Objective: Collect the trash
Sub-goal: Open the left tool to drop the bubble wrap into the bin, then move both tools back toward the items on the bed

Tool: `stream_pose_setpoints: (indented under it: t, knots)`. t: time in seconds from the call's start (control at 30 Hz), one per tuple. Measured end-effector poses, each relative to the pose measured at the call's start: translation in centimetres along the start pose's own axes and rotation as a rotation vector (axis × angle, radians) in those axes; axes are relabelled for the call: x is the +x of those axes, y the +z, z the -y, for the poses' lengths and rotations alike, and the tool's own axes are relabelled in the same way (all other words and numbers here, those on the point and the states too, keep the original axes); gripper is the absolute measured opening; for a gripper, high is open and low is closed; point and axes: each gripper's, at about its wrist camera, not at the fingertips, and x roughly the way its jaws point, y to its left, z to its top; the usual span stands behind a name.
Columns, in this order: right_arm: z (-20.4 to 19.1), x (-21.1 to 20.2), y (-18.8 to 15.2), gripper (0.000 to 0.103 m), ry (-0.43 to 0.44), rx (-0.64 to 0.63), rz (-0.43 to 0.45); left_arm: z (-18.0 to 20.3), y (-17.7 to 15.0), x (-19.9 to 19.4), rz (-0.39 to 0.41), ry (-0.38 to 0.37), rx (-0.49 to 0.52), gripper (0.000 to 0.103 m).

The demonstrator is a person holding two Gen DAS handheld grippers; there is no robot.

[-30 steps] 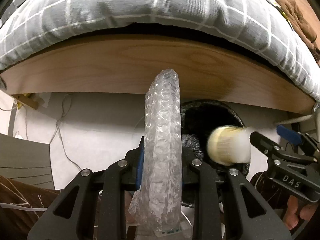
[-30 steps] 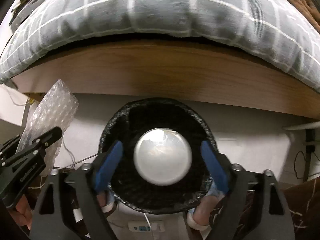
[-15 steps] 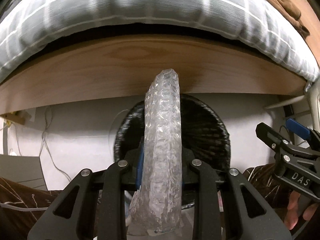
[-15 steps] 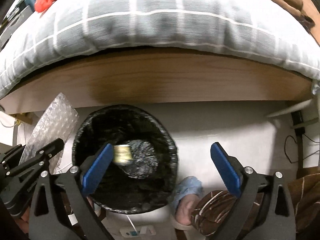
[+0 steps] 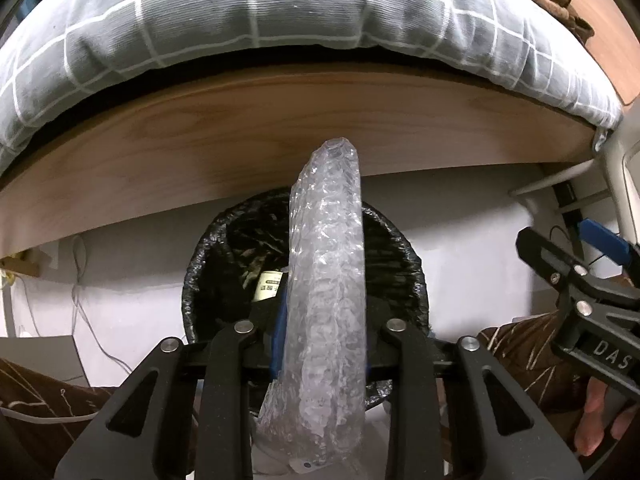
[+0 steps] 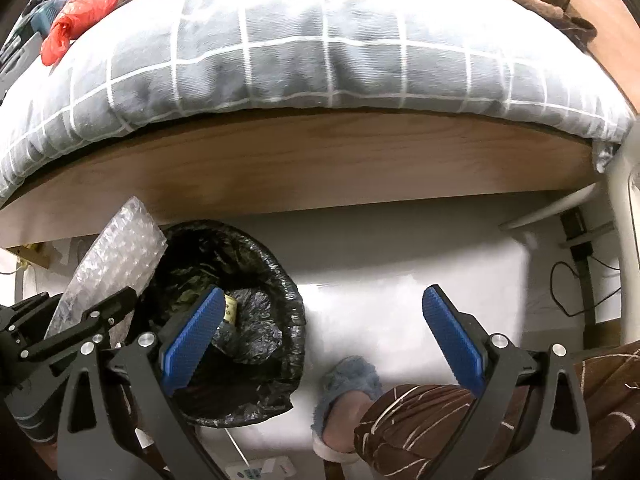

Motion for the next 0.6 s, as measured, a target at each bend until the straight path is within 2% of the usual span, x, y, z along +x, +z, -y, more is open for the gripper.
stream_pose_setpoints:
  t: [0.03, 0.1, 0.33, 0.4, 0.5, 0.6]
  knots:
    - [0.1, 0.0, 0.1, 0.095, -0.001, 0.003, 0.0, 0.1, 0.0, 0.0, 0.007, 0.016, 0.008, 0.033]
    - [0.1, 0.0, 0.2, 0.095, 0.0, 0.011, 0.0, 0.0, 0.2, 0.0, 0.006, 0.037, 0.014, 0.052]
    - [-1.1, -0.1, 0.8, 0.095, 0.021, -0.009, 0.012, -1.3, 0.1, -0.5, 0.018, 0.071, -0.001, 0.076]
    - [-1.5, -0.4, 0.9, 0.095, 0.029, -0.014, 0.023, -1.6, 0.3, -0.9, 0.035, 0.086, -0.007, 0.087]
    - [-2.1, -1.3, 1.3, 0.095, 0.045, -0.024, 0.057, -1.9, 0.2, -1.9, 0.07, 0.112, 0.0, 0.095]
    - [-2.9, -2.6, 1.8, 0.095, 0.056, -0.037, 0.098, -2.8, -0.1, -2.9, 0.105, 0.119, -0.015, 0.097]
